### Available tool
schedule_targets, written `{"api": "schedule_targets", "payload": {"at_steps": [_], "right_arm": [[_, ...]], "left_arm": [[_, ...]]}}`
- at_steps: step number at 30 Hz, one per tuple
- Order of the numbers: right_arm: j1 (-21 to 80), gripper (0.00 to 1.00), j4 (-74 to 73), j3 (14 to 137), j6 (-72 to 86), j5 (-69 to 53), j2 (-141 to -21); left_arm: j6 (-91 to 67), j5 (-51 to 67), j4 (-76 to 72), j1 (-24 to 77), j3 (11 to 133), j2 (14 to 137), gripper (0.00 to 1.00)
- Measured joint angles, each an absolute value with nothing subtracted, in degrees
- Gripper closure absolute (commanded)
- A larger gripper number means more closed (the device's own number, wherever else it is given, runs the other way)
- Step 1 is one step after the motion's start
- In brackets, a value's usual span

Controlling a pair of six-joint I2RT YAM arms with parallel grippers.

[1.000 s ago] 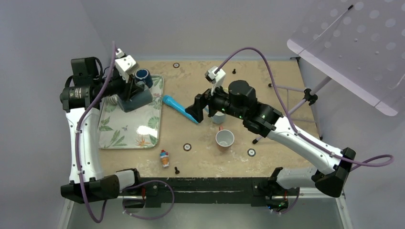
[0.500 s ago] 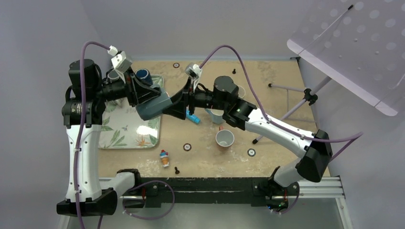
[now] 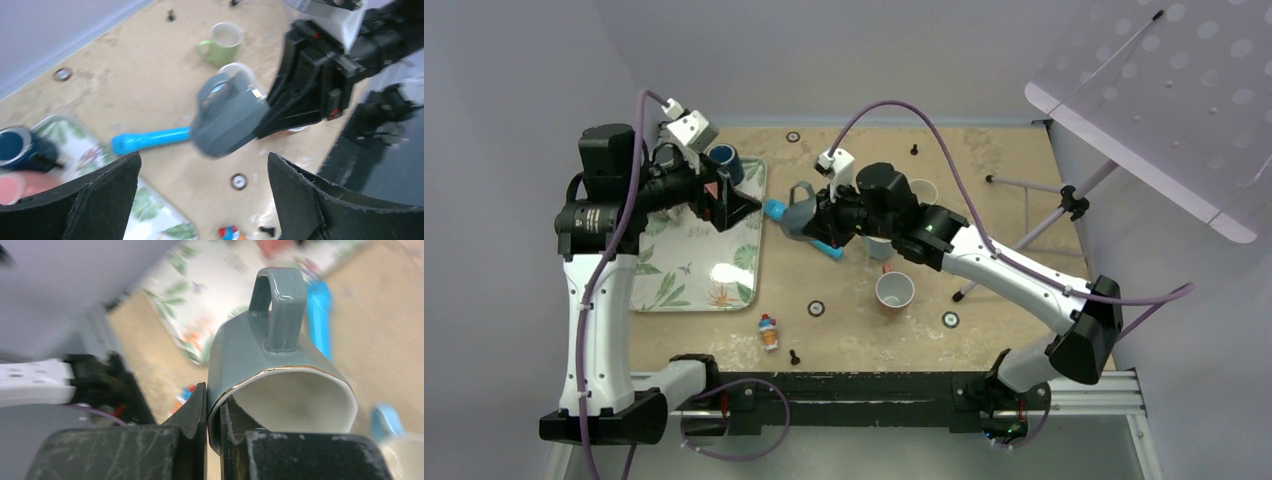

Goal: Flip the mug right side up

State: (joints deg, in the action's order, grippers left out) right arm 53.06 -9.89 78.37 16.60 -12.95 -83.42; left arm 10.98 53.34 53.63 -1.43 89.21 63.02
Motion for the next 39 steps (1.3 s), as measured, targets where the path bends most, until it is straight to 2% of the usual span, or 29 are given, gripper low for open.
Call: {"api": "schedule_targets", "payload": {"at_steps": [7, 11, 16, 22, 34, 39], "right_arm": [[54.06, 1.00, -35.00, 82.02, 10.41, 3.68, -90.43], [57.14, 1.00, -44.34, 82.00, 9.65, 6.87, -95.46], [60.34, 1.00, -48.03, 81.38, 9.37, 6.90, -97.71], [60.73, 0.99, -47.88, 80.47, 9.28, 6.98, -98.76], [60.73, 0.65, -47.29, 80.53, 9.41, 8.88, -101.32], [60.77, 0.62, -47.37, 81.17, 9.63, 10.04, -101.25]], "left_arm": [[20.86, 31.90, 58.22, -4.25, 91.66, 71.40, 0.00], [24.73, 22.68, 58.59, -7.53, 91.05, 79.31, 0.00], [26.15, 15.20, 57.39, -11.84, 88.79, 86.39, 0.00], [25.67, 8.34, 51.94, -15.27, 86.28, 92.58, 0.07], [18.76, 1.87, 41.32, -16.29, 84.95, 103.37, 0.20], [14.90, 1.17, 39.88, -16.97, 85.21, 108.90, 0.25]]}}
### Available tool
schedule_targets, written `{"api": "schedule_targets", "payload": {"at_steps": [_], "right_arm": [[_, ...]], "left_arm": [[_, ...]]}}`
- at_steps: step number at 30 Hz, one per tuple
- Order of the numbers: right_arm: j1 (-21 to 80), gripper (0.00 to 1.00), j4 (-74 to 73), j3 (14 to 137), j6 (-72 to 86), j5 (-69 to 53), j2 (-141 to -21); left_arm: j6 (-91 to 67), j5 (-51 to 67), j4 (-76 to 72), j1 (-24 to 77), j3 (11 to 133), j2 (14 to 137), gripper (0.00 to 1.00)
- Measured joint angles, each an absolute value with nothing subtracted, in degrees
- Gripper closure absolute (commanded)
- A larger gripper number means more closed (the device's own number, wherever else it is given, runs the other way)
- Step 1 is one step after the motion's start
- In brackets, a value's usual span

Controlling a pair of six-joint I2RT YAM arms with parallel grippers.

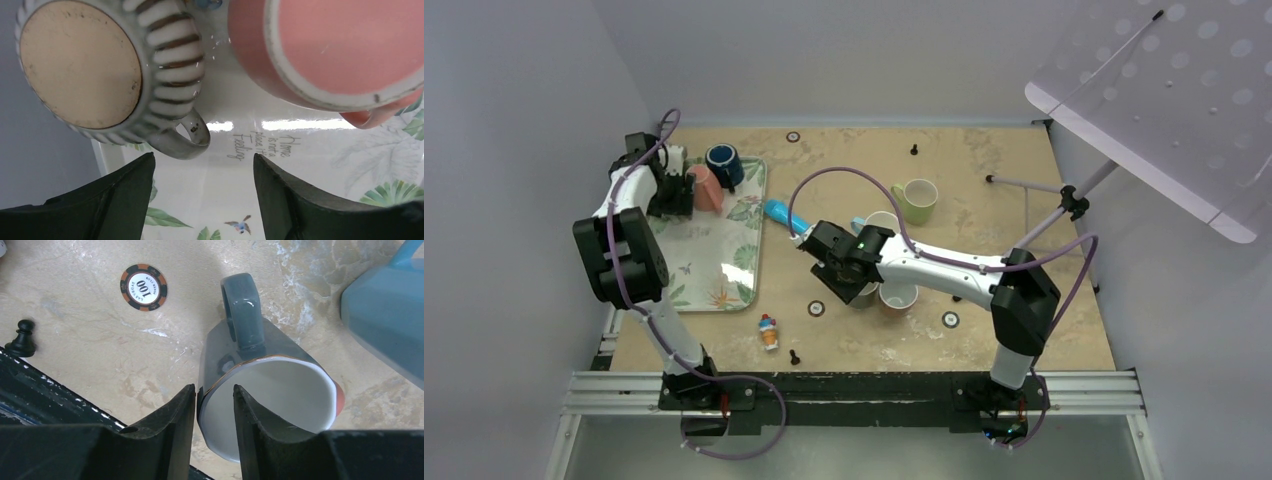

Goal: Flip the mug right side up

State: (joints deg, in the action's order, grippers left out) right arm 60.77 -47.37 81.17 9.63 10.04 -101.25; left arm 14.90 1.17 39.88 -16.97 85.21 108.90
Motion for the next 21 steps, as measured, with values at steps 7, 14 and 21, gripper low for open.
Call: {"api": "schedule_targets", "payload": {"at_steps": [7, 14, 21], "right_arm": [[60.90, 0.62, -47.81, 81.80, 9.67, 11.46, -101.12], [61.14, 0.62, -48.01, 81.97, 9.65, 12.32, -101.06], [61.17, 0.62, -48.01, 81.97, 9.65, 12.34, -101.03]], "left_arm": [[11.60, 1.19, 37.19, -18.09, 82.78, 109.56, 0.31], [10.52, -0.73, 36.73, -18.33, 84.33, 113.93, 0.64], [10.55, -3.70, 35.22, -19.14, 83.31, 113.73, 1.00]]}}
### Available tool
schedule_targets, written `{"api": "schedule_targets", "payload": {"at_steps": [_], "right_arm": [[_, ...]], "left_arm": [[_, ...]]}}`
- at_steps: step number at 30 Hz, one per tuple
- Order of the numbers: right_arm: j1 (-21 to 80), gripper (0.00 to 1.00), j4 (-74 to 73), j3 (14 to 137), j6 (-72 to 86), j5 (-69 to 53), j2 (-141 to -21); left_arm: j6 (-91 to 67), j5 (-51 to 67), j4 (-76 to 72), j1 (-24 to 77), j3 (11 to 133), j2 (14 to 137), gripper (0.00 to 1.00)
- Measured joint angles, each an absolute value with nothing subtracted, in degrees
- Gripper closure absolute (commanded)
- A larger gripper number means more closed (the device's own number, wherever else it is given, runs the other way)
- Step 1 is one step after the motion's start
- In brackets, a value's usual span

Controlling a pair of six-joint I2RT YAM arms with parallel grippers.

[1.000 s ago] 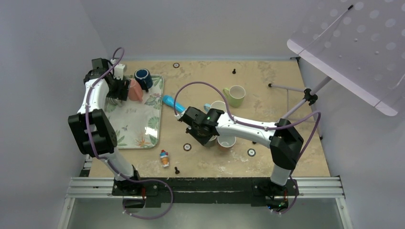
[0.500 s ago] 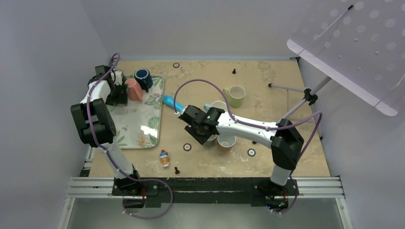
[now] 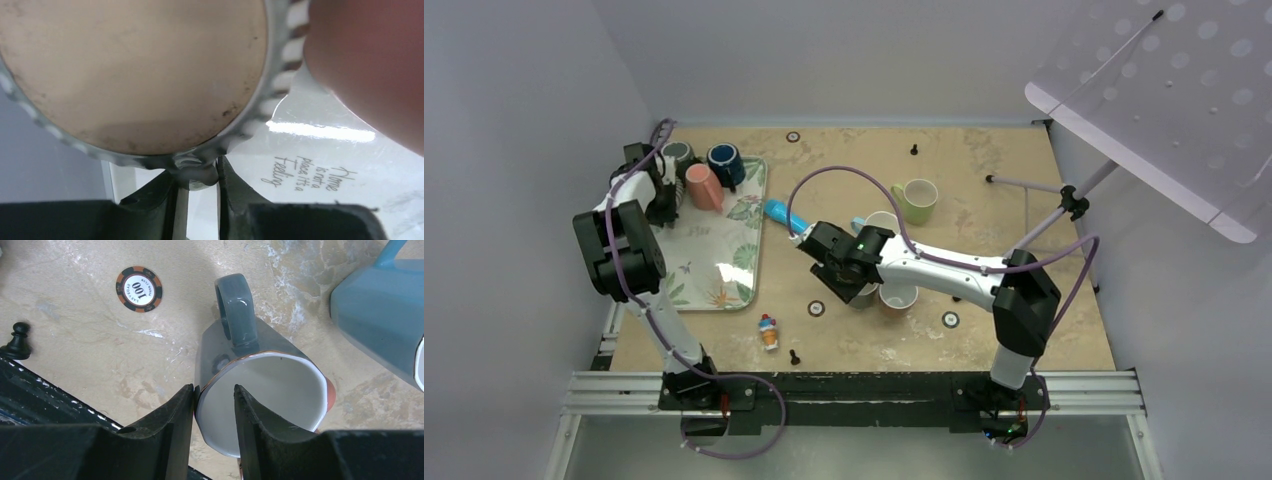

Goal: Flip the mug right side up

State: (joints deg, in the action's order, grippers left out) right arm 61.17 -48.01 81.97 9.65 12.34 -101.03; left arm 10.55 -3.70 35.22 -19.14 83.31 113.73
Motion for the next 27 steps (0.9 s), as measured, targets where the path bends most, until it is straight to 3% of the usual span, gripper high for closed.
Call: {"api": "schedule_targets", "payload": {"at_steps": [10, 21, 27], "right_arm": [[61.19, 0.59, -47.33, 81.78, 9.69, 12.62, -95.29], [61.19, 0.09, -38.59, 78.22, 10.61, 15.57, -86.76], [61.19, 0.05, -21.93, 74.41, 11.11, 11.14, -82.02]], "left_arm": [[13.52, -3.22, 31.94, -19.40, 74.35, 103.98, 1.00], [14.57, 6.52, 34.24, -19.49, 69.17, 84.95, 1.00], [14.59, 15.57, 41.78, -19.42, 68.62, 78.70, 1.00]]}}
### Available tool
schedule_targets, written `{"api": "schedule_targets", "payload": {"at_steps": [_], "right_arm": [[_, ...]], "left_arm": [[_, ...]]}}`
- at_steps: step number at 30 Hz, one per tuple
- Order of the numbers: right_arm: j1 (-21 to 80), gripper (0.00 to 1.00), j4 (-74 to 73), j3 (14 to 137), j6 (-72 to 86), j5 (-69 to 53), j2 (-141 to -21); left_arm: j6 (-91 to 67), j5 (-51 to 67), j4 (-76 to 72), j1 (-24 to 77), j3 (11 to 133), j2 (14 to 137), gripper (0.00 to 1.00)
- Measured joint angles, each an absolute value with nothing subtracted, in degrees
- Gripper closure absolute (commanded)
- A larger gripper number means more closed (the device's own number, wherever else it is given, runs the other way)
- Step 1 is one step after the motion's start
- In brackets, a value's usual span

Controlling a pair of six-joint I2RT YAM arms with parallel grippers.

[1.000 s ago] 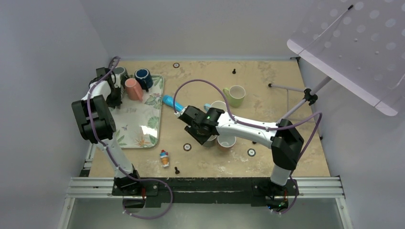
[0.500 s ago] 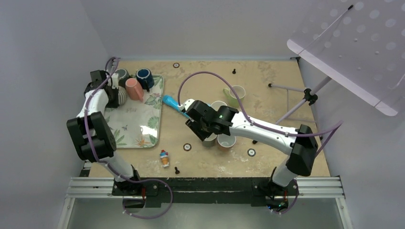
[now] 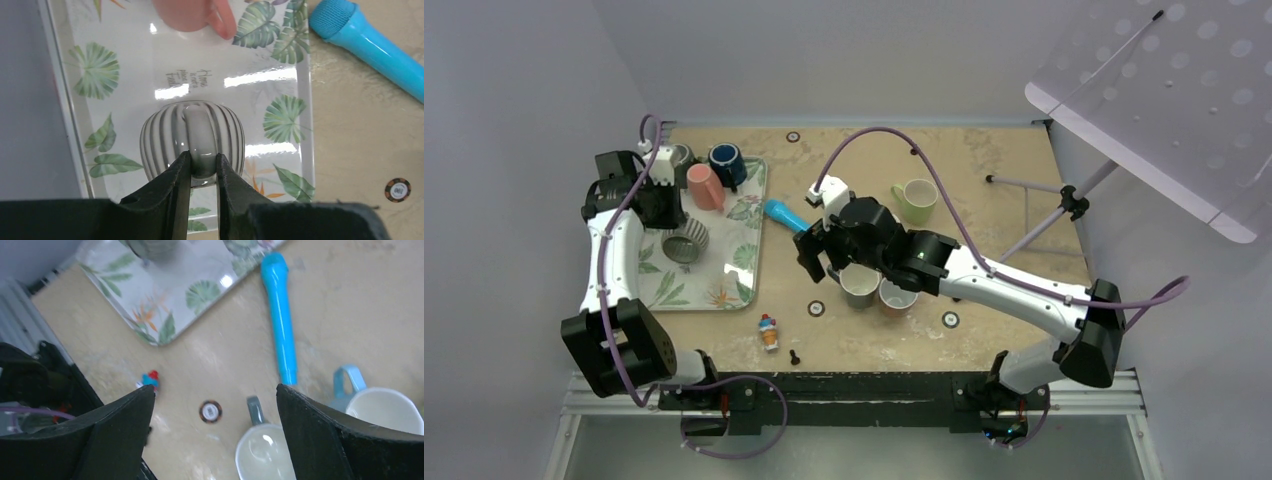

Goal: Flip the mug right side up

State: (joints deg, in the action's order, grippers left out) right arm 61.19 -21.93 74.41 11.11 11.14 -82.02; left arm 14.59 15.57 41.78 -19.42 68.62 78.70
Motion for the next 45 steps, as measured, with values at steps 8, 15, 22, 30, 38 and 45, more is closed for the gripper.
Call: {"api": "schedule_targets", "payload": {"at_steps": [8, 15, 22, 30, 38, 45], "right_arm": [[61.19, 0.02, -6.26, 76.07, 11.03, 3.97, -87.88], [65.39, 0.02, 7.88, 76.16, 4.80, 12.03, -96.31], [69.80, 0.02, 20.45, 77.95, -1.63, 19.14, -105.73], [71.75, 0.05, 22.63, 82.08, -10.11, 27.99, -115.68], [72.12, 0.15, 22.87, 87.81, -16.29, 35.07, -120.09], [72.16, 1.00, 23.97, 91.00, -20.73, 40.69, -123.15]], "left_arm": [[15.62, 20.01, 45.39, -19.25, 68.34, 80.77, 1.00], [9.56, 26.50, 47.68, -18.41, 68.14, 79.64, 1.00], [-1.61, 30.59, 47.70, -17.06, 64.60, 73.19, 1.00], [-8.88, 34.15, 47.68, -16.84, 63.72, 69.65, 1.00], [-11.27, 36.71, 48.25, -16.58, 63.26, 65.28, 1.00], [-11.73, 38.83, 50.09, -16.53, 63.22, 59.61, 1.00]]}}
